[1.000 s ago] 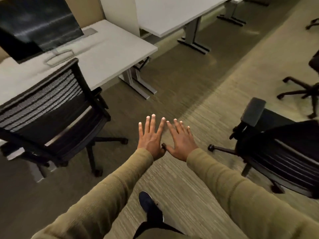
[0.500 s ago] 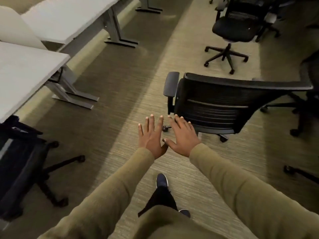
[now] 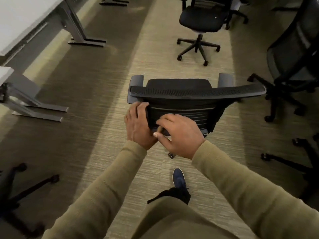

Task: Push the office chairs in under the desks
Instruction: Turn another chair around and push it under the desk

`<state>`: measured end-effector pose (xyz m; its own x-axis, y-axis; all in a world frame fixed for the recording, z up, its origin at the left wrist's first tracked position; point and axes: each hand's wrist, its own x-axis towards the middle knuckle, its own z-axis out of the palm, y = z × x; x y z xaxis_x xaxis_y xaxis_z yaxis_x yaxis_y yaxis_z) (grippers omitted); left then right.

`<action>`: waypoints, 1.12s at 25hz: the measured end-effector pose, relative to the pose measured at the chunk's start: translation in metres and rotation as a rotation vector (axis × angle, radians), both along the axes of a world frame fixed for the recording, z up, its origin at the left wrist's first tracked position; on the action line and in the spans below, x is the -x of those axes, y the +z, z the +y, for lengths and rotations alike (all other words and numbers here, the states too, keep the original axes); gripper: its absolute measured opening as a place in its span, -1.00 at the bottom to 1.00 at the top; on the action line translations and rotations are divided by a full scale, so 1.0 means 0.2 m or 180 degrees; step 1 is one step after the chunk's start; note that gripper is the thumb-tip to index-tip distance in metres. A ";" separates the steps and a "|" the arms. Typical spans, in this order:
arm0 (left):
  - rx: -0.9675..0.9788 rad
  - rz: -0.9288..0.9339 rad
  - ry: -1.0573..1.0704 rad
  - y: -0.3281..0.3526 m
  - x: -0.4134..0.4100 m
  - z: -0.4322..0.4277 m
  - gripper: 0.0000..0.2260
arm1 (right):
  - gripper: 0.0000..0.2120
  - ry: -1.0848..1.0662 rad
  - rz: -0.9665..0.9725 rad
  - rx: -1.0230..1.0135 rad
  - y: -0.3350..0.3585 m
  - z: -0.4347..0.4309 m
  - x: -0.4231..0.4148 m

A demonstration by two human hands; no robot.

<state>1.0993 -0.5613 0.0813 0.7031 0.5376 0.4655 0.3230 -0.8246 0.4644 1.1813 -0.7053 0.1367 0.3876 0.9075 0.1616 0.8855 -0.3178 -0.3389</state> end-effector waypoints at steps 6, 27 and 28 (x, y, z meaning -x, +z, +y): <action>-0.0886 -0.0092 0.0009 0.21 -0.22 0.09 -0.48 | -0.71 0.0451 -0.0420 -0.0695 0.22 0.08 -0.31; -0.0917 0.1259 0.0996 0.25 -0.75 -0.16 -0.09 | -0.27 0.0973 -0.0465 0.0131 0.06 -0.16 -1.40; -0.0930 0.1271 0.1102 0.25 -0.78 -0.18 -0.09 | -0.26 0.1045 -0.0466 0.0121 0.06 -0.15 -1.45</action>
<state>1.2546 -0.5971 0.1309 0.6608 0.6561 0.3645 0.6982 -0.7155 0.0221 1.4704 -0.7351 0.1486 0.0497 0.9862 0.1577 0.9808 -0.0184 -0.1943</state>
